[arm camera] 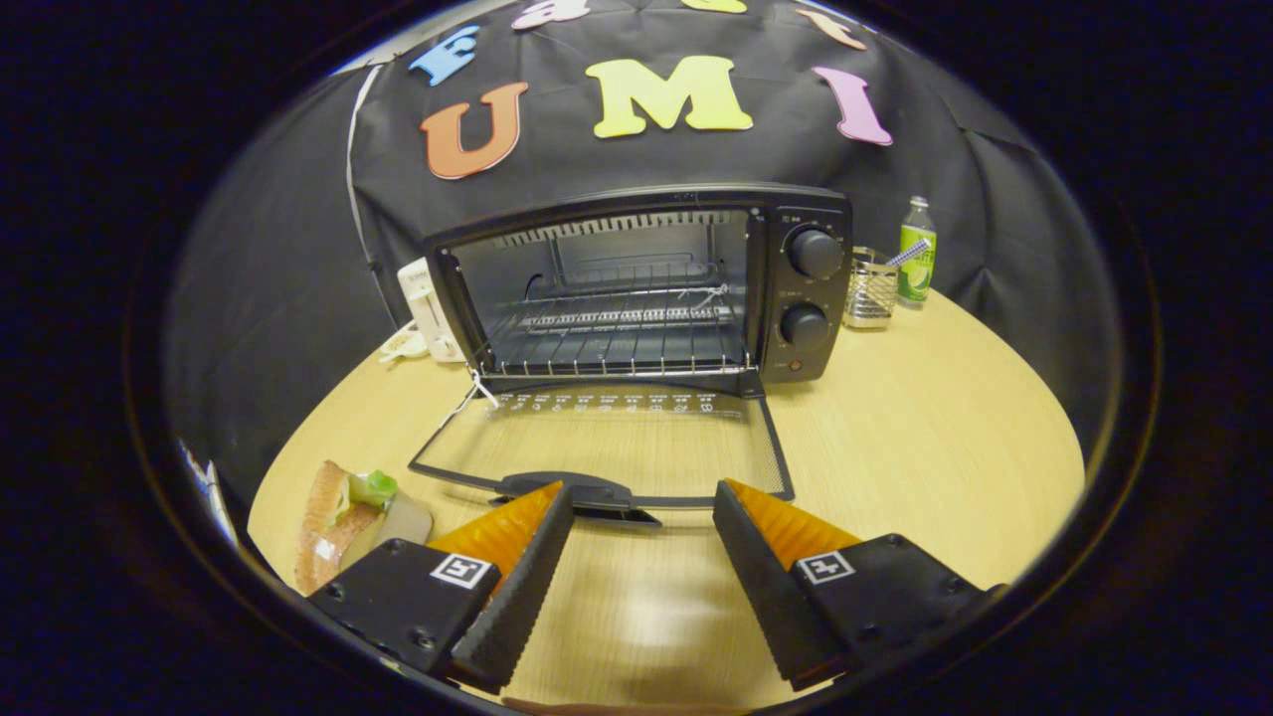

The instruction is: Open the toaster oven, put the food inside, and close the toaster oven door.

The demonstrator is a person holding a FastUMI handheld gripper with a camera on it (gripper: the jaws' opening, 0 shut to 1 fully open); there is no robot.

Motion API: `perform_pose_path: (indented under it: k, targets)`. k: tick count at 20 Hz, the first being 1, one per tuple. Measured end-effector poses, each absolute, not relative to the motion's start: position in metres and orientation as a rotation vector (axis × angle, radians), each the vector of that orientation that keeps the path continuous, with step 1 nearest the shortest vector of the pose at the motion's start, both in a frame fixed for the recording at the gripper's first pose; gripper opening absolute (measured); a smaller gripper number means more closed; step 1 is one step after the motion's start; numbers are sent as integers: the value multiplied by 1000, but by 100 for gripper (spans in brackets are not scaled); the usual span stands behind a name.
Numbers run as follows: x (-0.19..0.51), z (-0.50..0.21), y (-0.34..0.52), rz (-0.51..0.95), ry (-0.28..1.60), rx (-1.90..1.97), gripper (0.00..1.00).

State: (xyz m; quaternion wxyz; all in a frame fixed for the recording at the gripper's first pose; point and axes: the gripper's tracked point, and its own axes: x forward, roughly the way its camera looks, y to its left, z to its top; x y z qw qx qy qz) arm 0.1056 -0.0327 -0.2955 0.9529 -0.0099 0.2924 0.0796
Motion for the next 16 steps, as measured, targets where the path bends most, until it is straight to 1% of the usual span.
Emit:
perform_pose_path:
  k: [2,6,11,16]
  targets:
    - [104,-285,-30,186,571,-8,96]
    - [98,-227,-17,296,505,123,96]
    - [67,-179,25,502,628,347,97]
    - [46,-170,53,563,708,308,97]
